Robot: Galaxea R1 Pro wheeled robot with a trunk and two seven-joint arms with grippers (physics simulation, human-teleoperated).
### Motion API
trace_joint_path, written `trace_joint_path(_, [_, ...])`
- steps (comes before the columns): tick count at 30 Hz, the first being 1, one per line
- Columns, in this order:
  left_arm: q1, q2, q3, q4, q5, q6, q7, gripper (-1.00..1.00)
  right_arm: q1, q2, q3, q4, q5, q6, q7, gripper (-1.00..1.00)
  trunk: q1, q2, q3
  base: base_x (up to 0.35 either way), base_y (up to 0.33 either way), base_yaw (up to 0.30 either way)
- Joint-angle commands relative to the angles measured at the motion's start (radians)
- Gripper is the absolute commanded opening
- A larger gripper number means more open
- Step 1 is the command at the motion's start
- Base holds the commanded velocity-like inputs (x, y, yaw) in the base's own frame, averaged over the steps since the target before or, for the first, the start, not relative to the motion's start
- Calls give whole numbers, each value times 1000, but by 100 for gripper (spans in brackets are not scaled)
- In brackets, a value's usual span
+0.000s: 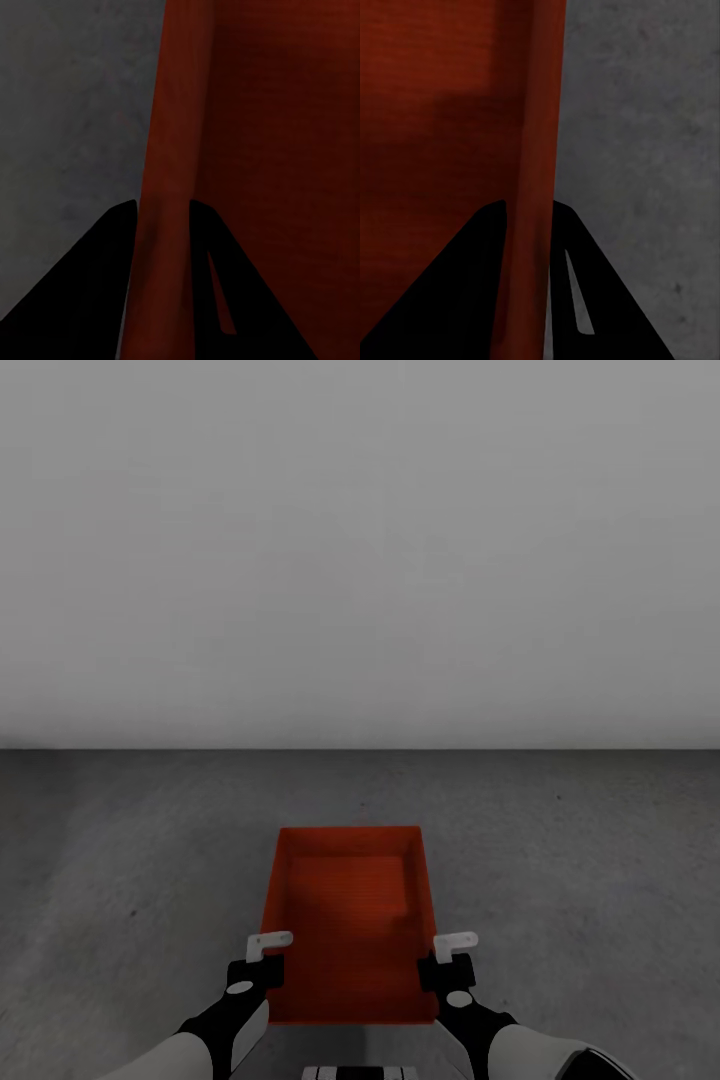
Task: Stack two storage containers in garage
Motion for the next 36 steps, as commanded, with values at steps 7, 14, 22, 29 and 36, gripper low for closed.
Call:
trace_joint_path(7, [0,-1,17,-2,1,-4,11,-100,-1,2,-66,-12,0,0,-4,-100,0,0,-1,0,0,0])
trace_joint_path(14, [0,-1,17,-3,1,-4,11,-100,-1,1,-66,-12,0,0,-4,-100,0,0,-1,0,0,0])
trace_joint_path(22, [0,-1,17,-4,3,-4,11,-100,-2,0,-68,-12,-1,0,0,-100,0,0,-1,0,0,0])
trace_joint_path(29, [0,-1,20,-4,5,-4,11,-100,-1,0,-68,-12,0,0,2,-100,0,0,-1,0,0,0])
trace_joint_path(36, [0,-1,23,-1,8,-3,12,100,-1,1,-67,-12,0,0,2,100,0,0,-1,0,0,0])
